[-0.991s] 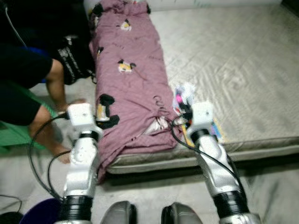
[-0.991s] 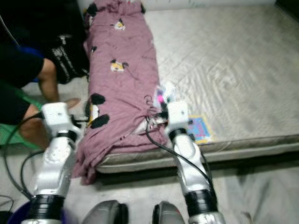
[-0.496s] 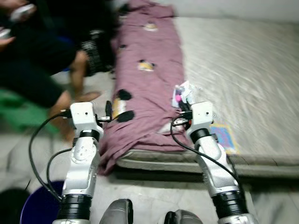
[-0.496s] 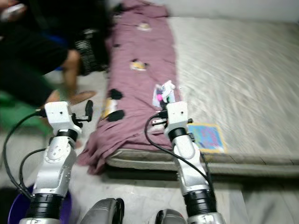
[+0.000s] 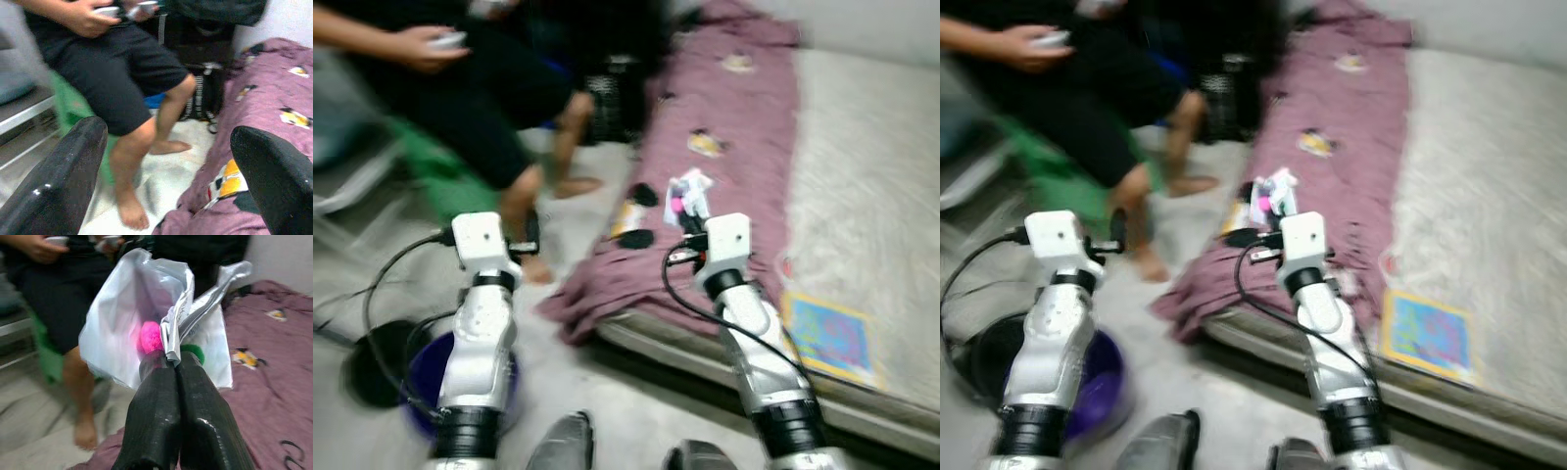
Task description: Clean up the room
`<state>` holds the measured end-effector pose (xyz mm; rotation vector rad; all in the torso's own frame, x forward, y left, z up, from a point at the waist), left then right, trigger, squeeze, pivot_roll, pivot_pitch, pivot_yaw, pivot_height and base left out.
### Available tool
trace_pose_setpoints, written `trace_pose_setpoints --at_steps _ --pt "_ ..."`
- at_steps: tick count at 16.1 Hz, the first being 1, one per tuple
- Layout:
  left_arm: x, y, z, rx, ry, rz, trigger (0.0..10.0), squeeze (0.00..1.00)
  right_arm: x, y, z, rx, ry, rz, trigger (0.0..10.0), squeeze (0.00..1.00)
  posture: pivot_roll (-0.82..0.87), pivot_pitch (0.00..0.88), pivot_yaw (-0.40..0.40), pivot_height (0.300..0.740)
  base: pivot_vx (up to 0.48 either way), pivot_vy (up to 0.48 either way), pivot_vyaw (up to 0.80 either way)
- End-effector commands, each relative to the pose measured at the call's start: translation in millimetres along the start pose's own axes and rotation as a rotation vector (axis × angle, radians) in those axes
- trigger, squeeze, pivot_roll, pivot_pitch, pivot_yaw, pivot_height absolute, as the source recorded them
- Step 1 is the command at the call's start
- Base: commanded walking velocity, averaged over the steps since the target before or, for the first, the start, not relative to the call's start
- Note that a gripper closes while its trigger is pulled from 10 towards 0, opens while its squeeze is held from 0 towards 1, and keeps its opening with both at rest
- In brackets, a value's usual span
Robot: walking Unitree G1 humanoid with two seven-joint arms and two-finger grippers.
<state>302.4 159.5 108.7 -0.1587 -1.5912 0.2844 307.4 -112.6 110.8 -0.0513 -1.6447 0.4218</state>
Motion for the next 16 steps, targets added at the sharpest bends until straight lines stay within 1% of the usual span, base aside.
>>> trace_pose_setpoints --at_steps 1,3,8,10,16 --pt "-0.5 1.9 0.5 0.007 0.003 -0.009 10.0 0.0 -0.7 -0.1 0.4 0.0 0.003 -0.008 10.0 0.0 0.01 0.086 0.009 0.74 0.0 0.0 0.8" --pt "-0.7 1.9 0.3 0.007 0.004 -0.008 10.0 0.0 -0.8 0.0 0.1 0.0 0.003 -0.009 10.0 0.0 0.01 0.086 0.01 0.74 0.0 0.0 0.8" --pt "-0.9 1.8 0.1 0.003 0.006 -0.009 10.0 0.0 -1.2 0.0 0.1 -0.003 0.005 -0.011 10.0 0.0 0.01 0.085 0.014 0.74 0.0 0.0 0.0" --pt "-0.8 1.9 -0.1 0.004 0.006 -0.009 10.0 0.0 -0.4 2.1 0.3 0.009 -0.001 0.002 10.0 0.0 0.01 0.085 0.012 0.74 0.0 0.0 0.8" --pt "-1.2 1.1 -0.2 -0.002 0.009 -0.001 10.0 0.0 -1.3 1.6 0.2 0.009 0.003 -0.012 10.0 0.0 0.01 0.085 0.012 0.74 0.0 0.0 0.8"
Point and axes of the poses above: a point about 5 cm out from each wrist's last joint towards the gripper, its own z axis pointing back from the gripper into the wrist, its own x axis along the axis of the wrist's last joint, y = z × x, the point moved 1 cm from there along -z, pointing out of the wrist towards the gripper, and after that the axes turned 13 degrees about z, right-handed, at the moved point
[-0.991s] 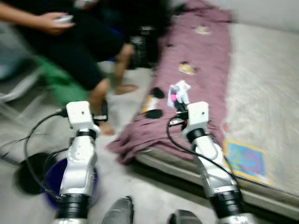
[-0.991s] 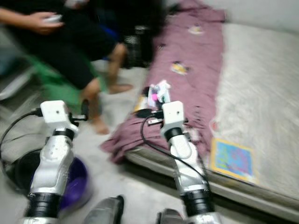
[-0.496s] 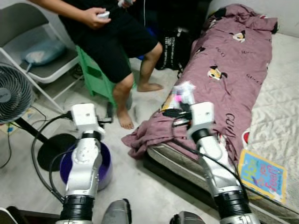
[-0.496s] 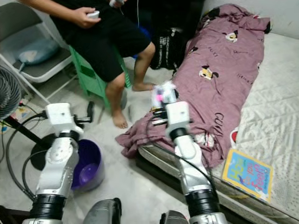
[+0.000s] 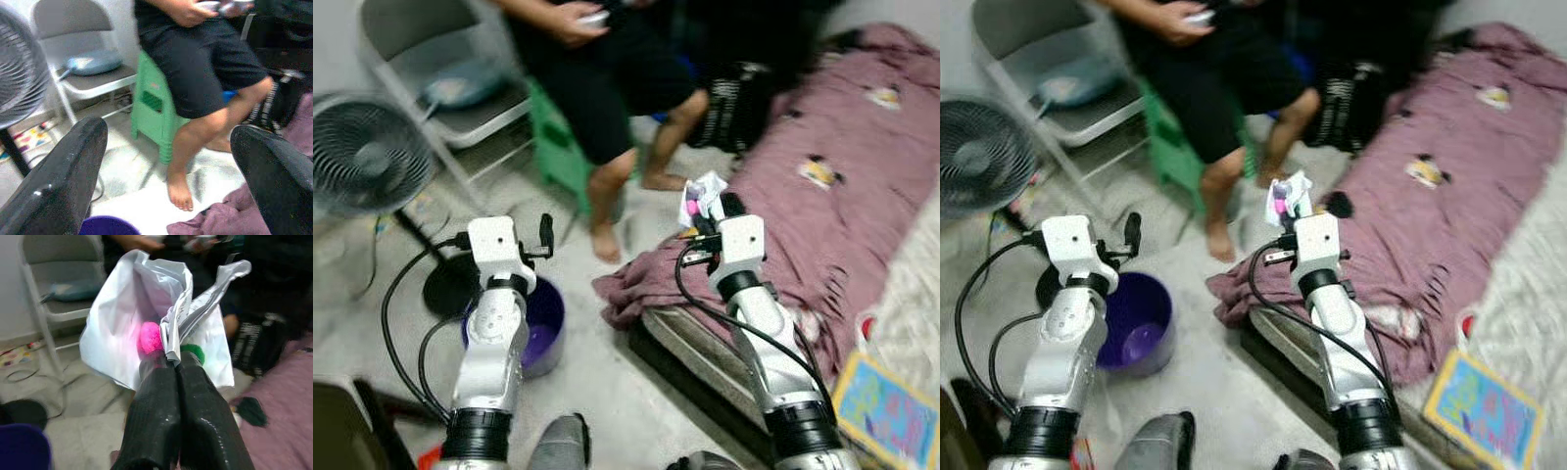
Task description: Clean up the room
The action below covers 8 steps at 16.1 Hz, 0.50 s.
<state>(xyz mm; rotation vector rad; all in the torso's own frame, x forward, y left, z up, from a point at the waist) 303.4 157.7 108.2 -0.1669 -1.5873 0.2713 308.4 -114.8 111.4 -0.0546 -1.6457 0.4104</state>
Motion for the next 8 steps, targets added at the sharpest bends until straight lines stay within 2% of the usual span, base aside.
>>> trace_pose_setpoints --at_steps 1,8 --pt "-0.1 2.5 0.7 0.007 0.003 0.001 10.0 0.0 -1.2 4.1 0.8 0.019 0.002 -0.009 10.0 0.0 0.01 0.087 0.012 0.74 0.0 0.0 0.8" --pt "0.7 2.1 -0.8 0.007 -0.001 -0.004 10.0 0.0 -1.4 5.4 -0.1 0.029 0.001 -0.013 10.0 0.0 0.02 0.083 0.012 0.74 0.0 0.0 0.8"
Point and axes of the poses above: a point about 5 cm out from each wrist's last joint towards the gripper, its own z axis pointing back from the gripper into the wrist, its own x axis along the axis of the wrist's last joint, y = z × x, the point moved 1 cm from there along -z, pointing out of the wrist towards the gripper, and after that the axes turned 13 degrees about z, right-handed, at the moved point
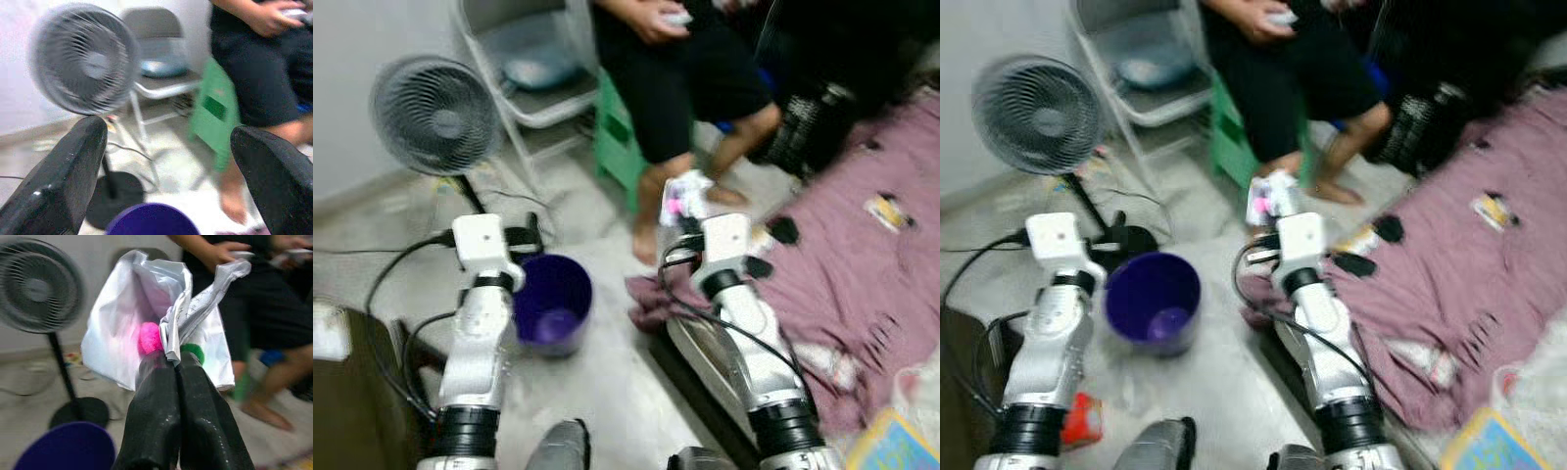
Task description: Clean up the room
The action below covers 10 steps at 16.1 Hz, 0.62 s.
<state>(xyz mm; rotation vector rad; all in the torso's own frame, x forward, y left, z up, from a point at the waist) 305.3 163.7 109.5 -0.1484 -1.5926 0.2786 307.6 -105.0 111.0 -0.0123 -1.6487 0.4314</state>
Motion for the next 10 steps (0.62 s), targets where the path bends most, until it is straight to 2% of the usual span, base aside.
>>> trace_pose_setpoints --at_steps 1,10 --pt "-2.1 -3.3 1.5 -0.008 0.006 0.004 10.0 0.0 -3.7 -4.1 1.4 -0.008 0.013 0.002 10.0 0.0 0.02 0.081 0.013 0.74 0.0 0.0 0.8" --pt "-2.9 -5.5 1.7 -0.019 0.003 0.004 10.0 0.0 -5.2 -4.3 1.4 -0.001 0.012 0.002 10.0 0.0 0.02 0.069 0.01 0.74 0.0 0.0 0.8"
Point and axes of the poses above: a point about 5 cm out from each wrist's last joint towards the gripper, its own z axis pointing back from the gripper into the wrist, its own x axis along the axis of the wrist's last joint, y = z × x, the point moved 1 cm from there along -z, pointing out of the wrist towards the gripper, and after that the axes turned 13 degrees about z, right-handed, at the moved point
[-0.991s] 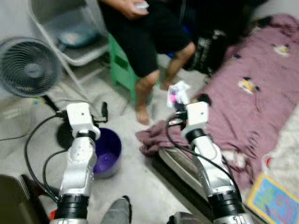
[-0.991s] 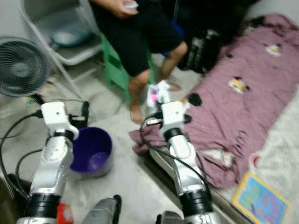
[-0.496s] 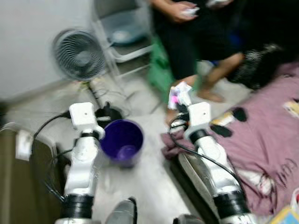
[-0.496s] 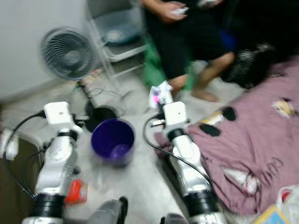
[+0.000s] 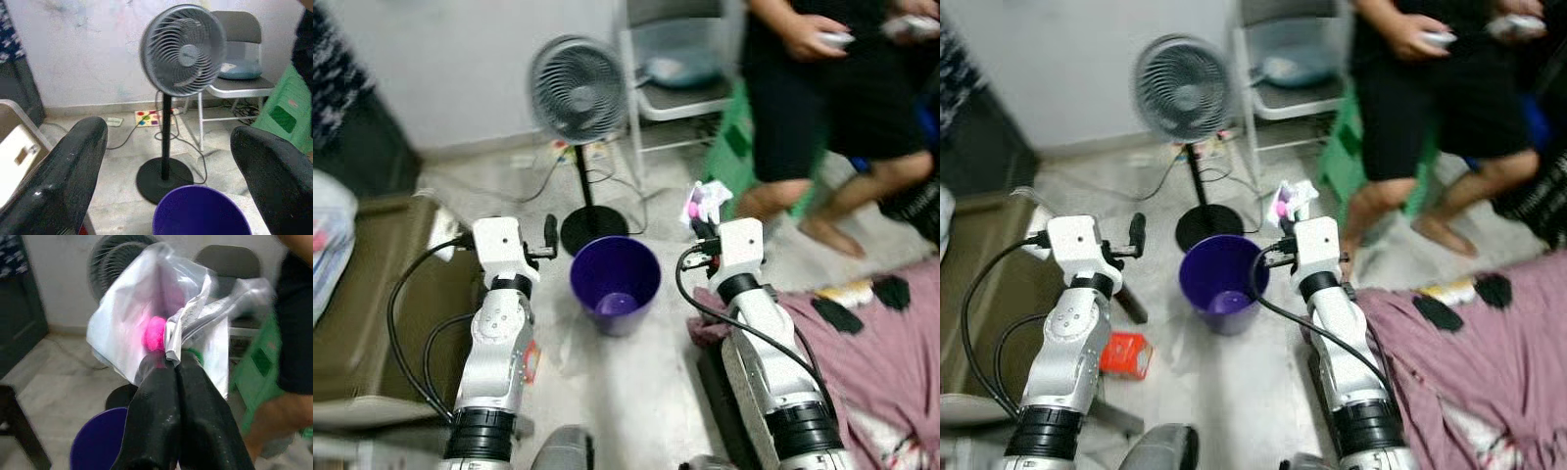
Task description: Clean up the room
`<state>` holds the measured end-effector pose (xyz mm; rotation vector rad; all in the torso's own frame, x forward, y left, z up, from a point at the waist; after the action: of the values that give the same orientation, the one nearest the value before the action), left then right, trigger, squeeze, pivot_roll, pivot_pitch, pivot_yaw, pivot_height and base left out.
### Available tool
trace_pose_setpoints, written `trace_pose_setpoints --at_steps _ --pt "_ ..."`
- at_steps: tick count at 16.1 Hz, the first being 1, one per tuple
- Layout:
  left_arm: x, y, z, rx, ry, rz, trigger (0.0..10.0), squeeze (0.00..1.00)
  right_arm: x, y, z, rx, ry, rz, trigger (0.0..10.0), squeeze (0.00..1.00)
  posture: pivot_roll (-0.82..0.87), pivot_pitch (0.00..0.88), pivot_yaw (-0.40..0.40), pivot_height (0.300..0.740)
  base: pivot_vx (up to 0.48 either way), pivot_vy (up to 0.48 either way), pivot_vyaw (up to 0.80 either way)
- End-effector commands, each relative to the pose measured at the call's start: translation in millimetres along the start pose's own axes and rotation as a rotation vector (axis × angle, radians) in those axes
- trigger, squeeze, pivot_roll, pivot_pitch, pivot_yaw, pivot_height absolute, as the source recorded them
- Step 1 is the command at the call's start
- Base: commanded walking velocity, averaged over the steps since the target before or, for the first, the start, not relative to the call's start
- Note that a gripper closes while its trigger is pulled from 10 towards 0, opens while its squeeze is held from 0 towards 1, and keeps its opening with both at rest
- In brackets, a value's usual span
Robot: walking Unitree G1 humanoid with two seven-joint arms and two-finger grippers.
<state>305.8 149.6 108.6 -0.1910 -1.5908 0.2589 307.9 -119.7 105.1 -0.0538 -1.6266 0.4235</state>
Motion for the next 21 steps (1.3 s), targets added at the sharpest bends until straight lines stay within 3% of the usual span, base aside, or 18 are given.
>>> trace_pose_setpoints --at_steps 1,4,11,16,18,19,20,21 --pt "1.7 7.9 1.3 0.019 -0.004 -0.012 10.0 0.0 4.4 7.8 -2.4 0.024 -0.017 -0.017 10.0 0.0 0.02 0.068 0.011 0.74 0.0 0.0 0.8" --pt "1.5 7.4 1.2 0.013 -0.003 -0.013 10.0 0.0 4.2 8.2 -2.3 0.025 -0.017 -0.016 10.0 0.0 0.02 0.067 0.012 0.74 0.0 0.0 0.78" --pt "2.9 2.5 1.9 -0.037 -0.005 0.013 10.0 0.0 3.2 8.0 -2.8 0.014 -0.008 -0.025 10.0 0.0 0.01 0.077 0.014 0.74 0.0 0.0 0.0" --pt "4.2 0.0 2.7 -0.063 -0.01 0.044 10.0 0.0 2.6 7.3 -2.9 0.007 -0.002 -0.032 10.0 0.0 0.01 0.084 0.015 0.74 0.317 0.0 0.0" --pt "5.2 1.2 3.3 -0.061 -0.019 0.05 3.9 0.0 2.3 7.4 -3.1 0.007 0.0 -0.033 10.0 0.0 0.01 0.085 0.015 0.74 0.366 0.0 0.0" --pt "5.3 2.0 3.4 -0.056 -0.021 0.052 0.0 0.0 2.2 7.4 -3.2 0.006 0.0 -0.034 10.0 0.0 0.01 0.085 0.015 0.74 0.368 0.0 0.0" --pt "5.6 3.1 3.5 -0.049 -0.023 0.051 0.0 0.0 2.0 7.5 -3.3 0.006 0.001 -0.035 10.0 0.0 0.01 0.085 0.015 0.74 0.368 0.0 0.0" --pt "5.3 3.2 3.4 -0.048 -0.019 0.048 1.8 0.0 2.0 7.6 -3.4 0.006 0.002 -0.035 10.0 0.0 0.01 0.085 0.015 0.74 0.27 0.0 0.0"
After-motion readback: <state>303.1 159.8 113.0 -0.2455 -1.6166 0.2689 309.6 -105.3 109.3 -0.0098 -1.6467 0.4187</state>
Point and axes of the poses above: a point about 5 cm out from each wrist's last joint towards the gripper, its own z axis pointing back from the gripper into the wrist, its own x axis along the axis of the wrist's last joint, y = z × x, the point moved 1 cm from there along -z, pointing out of the wrist towards the gripper, and after that the axes turned 13 degrees about z, right-handed, at the moved point
